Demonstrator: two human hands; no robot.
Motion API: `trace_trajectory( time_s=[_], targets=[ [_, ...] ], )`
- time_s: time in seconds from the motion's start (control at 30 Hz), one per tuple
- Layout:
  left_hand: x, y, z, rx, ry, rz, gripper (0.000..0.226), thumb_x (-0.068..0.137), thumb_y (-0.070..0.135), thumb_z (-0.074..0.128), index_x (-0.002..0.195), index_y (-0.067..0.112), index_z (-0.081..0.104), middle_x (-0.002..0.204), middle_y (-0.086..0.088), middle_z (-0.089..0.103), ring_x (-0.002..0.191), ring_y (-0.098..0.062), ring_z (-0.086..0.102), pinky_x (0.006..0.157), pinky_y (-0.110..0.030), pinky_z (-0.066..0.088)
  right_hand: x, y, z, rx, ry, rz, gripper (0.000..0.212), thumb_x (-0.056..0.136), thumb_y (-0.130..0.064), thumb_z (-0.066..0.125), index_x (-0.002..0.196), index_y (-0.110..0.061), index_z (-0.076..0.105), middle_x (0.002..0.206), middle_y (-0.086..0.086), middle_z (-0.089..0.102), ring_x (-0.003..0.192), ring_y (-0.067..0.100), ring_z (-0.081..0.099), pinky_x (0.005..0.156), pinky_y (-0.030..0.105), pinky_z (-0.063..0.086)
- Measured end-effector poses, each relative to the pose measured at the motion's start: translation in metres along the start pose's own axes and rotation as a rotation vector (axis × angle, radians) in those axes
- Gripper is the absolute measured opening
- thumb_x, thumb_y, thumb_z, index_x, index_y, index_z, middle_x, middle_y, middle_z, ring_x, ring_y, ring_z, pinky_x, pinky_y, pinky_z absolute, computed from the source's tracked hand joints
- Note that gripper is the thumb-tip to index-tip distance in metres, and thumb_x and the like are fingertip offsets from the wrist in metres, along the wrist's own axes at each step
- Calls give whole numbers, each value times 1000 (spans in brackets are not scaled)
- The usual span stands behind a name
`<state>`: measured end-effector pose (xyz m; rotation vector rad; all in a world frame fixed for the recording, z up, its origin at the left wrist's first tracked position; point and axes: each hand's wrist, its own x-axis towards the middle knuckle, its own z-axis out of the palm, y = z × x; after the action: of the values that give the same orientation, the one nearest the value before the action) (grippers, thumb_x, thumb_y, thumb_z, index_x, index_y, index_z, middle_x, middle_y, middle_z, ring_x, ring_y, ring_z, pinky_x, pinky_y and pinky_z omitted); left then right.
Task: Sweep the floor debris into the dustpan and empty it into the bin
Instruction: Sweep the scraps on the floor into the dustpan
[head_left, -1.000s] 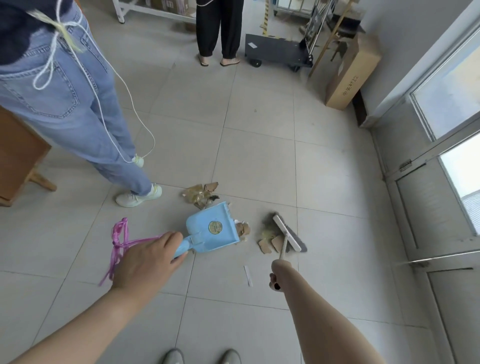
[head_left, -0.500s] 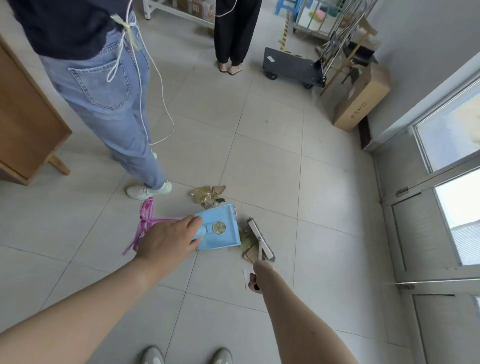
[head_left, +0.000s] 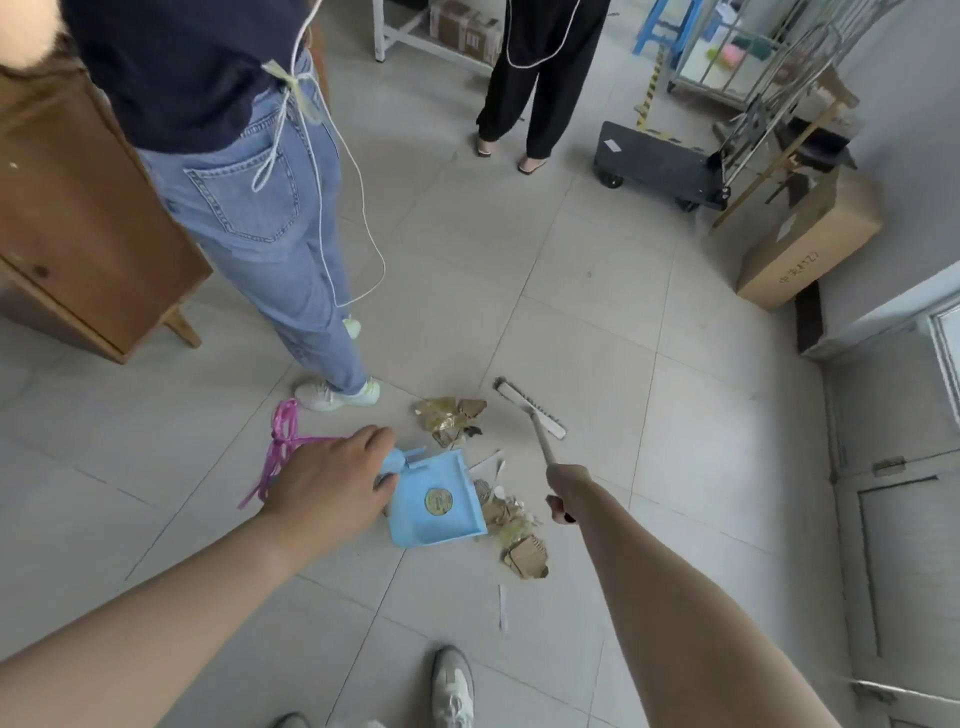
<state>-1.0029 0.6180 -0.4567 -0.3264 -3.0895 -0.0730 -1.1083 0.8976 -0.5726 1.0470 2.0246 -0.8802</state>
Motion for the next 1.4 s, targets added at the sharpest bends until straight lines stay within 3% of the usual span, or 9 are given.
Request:
trace_trajectory(
  time_s=[0.13,0.3,0.53,0.6,0.77,0.97,1.2,1.3,1.4],
  targets=[
    [20,5,7,-40,-22,-64,29,69,32,75,79,16,52,71,5,61,43,-23,55,38,-23,26,31,-54,8,-163,-81,-128,24,94,-3,37,114,2,48,61,13,49,52,20,46,53,28,35],
    [31,4,8,-121,-63,-144,23,80,35,61,93,17,55,83,5,63,56,-25,60,46,-29,40,53,-95,31,-374,-121,-250,19,93,0,32,106,4,46,56,9,44,43,16,41,45,24,31],
    [20,0,9,-166,-120,-247,22,80,35,55,95,18,57,88,6,62,68,-21,61,54,-32,44,66,-68,39,-718,-208,-277,28,97,0,31,120,6,46,56,13,51,37,18,45,37,21,37],
    [13,1,9,-169,-114,-265,22,80,35,56,95,19,58,89,7,63,68,-20,62,54,-30,44,66,-49,34,-793,-201,-288,23,96,0,32,113,5,47,54,11,51,36,18,46,35,20,37],
    [-11,5,6,-175,-95,-255,18,79,33,56,92,21,57,85,7,62,65,-18,60,52,-31,45,59,-5,10,-739,-193,-194,23,96,-8,32,78,-2,44,55,7,44,39,15,37,43,22,34],
    [-55,8,2,-133,-96,-184,17,78,33,56,86,19,57,79,5,61,58,-20,57,52,-30,46,34,53,3,-733,-180,-110,16,95,-9,27,87,-5,40,56,7,42,40,16,37,43,23,34],
    [-126,4,-8,-104,-40,-266,16,78,36,60,88,23,57,77,10,62,46,-12,45,49,-29,41,-8,145,33,-598,-160,13,23,91,-14,24,69,-16,29,51,4,33,40,12,26,48,21,27],
    [-157,8,-4,-150,-117,-229,18,81,36,55,93,22,55,82,8,61,52,-15,49,45,-28,34,-31,167,46,-631,-106,-63,15,93,-14,28,89,-9,42,59,8,42,43,15,37,47,23,35],
    [-182,15,-1,-148,-174,-162,18,83,35,52,93,20,54,87,5,60,62,-20,58,53,-32,46,-53,173,58,-637,17,-340,29,89,-9,37,114,-4,52,84,9,55,67,26,56,55,28,47]
  ],
)
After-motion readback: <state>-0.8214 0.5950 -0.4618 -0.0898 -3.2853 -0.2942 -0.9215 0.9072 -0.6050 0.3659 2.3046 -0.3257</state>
